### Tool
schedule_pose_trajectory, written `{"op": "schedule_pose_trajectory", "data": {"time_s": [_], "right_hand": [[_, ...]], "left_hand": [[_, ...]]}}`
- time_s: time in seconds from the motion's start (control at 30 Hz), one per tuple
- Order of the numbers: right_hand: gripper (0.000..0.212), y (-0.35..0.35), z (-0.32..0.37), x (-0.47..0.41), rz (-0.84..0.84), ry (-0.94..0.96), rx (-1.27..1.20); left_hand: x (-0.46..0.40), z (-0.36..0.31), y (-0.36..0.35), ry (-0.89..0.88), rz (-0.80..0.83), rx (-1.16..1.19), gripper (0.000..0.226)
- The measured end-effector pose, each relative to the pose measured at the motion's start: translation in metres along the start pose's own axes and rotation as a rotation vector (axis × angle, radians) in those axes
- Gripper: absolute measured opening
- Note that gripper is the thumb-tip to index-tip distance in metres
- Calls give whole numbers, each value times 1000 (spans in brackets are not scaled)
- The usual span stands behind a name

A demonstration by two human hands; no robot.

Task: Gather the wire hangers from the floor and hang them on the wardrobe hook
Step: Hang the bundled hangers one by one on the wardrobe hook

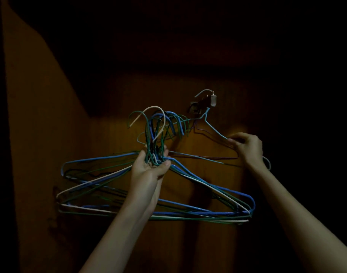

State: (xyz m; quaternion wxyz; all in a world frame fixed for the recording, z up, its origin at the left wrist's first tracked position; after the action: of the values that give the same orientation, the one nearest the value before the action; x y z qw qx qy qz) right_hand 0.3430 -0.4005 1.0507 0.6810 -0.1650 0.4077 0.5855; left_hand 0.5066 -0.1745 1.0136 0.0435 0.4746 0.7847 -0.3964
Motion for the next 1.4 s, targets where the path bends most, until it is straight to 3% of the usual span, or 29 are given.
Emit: {"op": "schedule_pose_trajectory", "data": {"time_s": [0.13,0.33,0.67,0.9,1.17,1.4], "right_hand": [[9,-24,-8,-21,60,-40,26],[11,-51,-19,-44,126,-87,114],[6,-66,-41,-54,206,-168,76],[25,-59,-33,-49,177,-41,37],[14,-32,24,17,185,114,-130],[10,-13,65,82,409,169,-247]], "left_hand": [[-7,1,-1,-17,-21,20,64],[-16,1,-3,-35,-36,7,48],[-24,4,4,-44,-35,4,61],[-24,4,4,-22,-33,11,64],[-17,11,9,19,-26,-31,67],[-5,22,7,72,-27,-31,66]]}}
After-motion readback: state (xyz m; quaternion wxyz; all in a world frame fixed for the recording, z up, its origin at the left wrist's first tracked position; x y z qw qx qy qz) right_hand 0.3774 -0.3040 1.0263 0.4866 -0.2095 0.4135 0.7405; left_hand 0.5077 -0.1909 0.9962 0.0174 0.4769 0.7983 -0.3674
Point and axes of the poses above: each hand's wrist, its own x-axis away from the middle knuckle, its own y-axis out of the back of the hand, z = x × y, the point moved 1 cm from there along -x, towards the middle knuckle
